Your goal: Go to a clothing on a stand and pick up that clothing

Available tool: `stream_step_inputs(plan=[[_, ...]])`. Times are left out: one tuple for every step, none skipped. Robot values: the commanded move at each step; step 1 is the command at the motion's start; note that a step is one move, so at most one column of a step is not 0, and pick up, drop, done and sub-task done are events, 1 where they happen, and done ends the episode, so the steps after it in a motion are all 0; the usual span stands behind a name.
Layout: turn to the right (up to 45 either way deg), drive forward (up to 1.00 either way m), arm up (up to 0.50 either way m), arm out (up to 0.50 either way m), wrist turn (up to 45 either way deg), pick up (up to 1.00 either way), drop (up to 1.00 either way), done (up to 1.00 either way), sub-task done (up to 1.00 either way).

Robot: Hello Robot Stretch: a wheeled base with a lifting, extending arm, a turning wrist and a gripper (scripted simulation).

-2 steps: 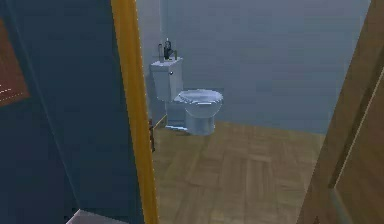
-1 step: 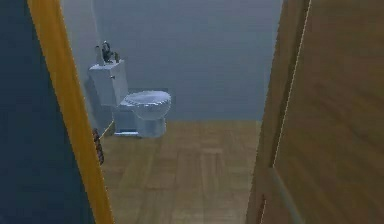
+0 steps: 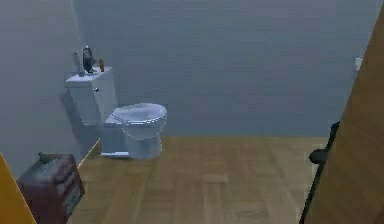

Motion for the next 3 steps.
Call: stream_step_inputs(plan=[[0.0, 1.0, 0.0, 0.0, 0.0, 0.0, 0.0, 0.0, 0.0], [3.0, 0.0, 0.0, 0.0, 0.0, 0.0, 0.0, 0.0, 0.0], [0.0, 0.2, 0.0, 0.0, 0.0, 0.0, 0.0, 0.0, 0.0]])
